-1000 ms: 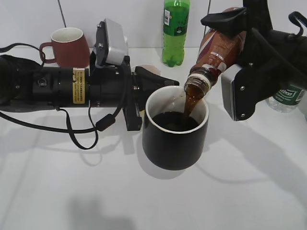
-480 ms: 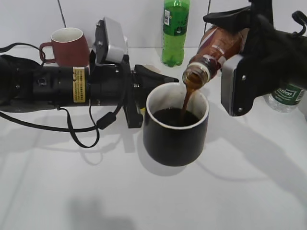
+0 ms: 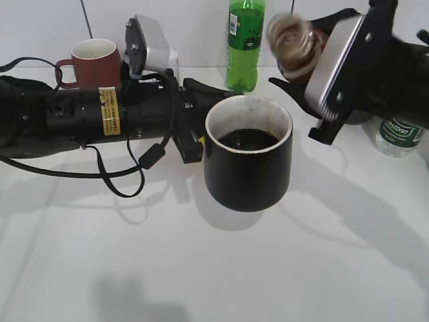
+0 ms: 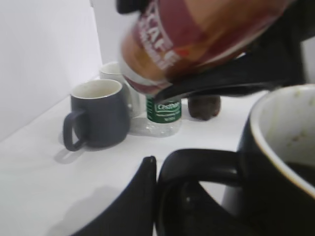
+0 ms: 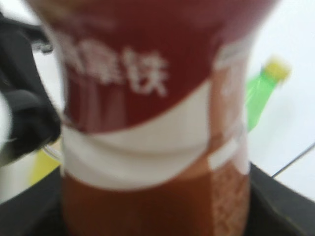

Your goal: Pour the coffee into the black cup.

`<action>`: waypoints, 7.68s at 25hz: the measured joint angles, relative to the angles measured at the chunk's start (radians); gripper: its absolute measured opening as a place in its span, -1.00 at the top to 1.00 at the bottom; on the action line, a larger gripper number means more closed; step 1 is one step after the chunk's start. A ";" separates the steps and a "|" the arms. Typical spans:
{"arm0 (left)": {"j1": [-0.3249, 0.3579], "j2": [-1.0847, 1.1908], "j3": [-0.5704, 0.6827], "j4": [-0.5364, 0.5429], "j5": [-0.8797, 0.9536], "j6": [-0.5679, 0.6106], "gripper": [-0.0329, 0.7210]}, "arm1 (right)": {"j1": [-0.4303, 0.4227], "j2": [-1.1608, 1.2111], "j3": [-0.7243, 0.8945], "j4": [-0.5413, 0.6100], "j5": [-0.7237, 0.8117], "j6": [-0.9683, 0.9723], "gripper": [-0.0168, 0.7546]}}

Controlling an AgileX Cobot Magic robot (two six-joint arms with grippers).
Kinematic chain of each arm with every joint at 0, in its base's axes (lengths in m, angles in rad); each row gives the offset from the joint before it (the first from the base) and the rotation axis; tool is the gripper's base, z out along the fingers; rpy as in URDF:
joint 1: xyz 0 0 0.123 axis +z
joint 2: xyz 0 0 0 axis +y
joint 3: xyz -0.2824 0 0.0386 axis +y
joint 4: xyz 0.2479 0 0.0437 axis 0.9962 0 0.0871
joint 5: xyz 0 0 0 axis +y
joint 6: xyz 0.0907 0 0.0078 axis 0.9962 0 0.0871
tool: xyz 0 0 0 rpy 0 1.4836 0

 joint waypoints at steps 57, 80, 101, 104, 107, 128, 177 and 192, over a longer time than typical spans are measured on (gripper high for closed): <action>0.530 -0.001 0.151 -0.470 0.053 0.296 0.79 | 0.000 0.001 0.000 0.321 0.033 0.727 -0.41; 0.532 0.203 0.198 -0.686 -0.155 0.411 0.79 | 0.000 0.001 0.000 0.326 0.033 0.727 -0.41; 0.532 0.195 0.264 -0.703 -0.207 0.401 0.24 | 0.000 0.001 0.000 0.326 0.033 0.727 -0.41; 0.532 0.164 0.302 -0.711 -0.206 0.400 0.23 | 0.000 0.001 0.000 0.327 0.033 0.727 -0.41; 0.532 0.122 0.349 -0.726 -0.207 0.400 0.23 | 0.000 0.001 0.000 0.329 0.033 0.727 -0.41; 0.532 -0.288 0.517 -0.625 -0.208 0.398 0.33 | 0.000 0.333 -0.002 0.473 -0.103 0.582 -0.41; 0.361 -0.421 0.326 -0.645 0.585 0.215 0.25 | 0.000 0.189 0.166 0.554 0.093 0.595 -0.68; 0.274 -0.594 -0.012 -1.015 1.663 0.286 0.25 | 0.000 -0.155 -0.243 0.569 1.133 0.596 -0.58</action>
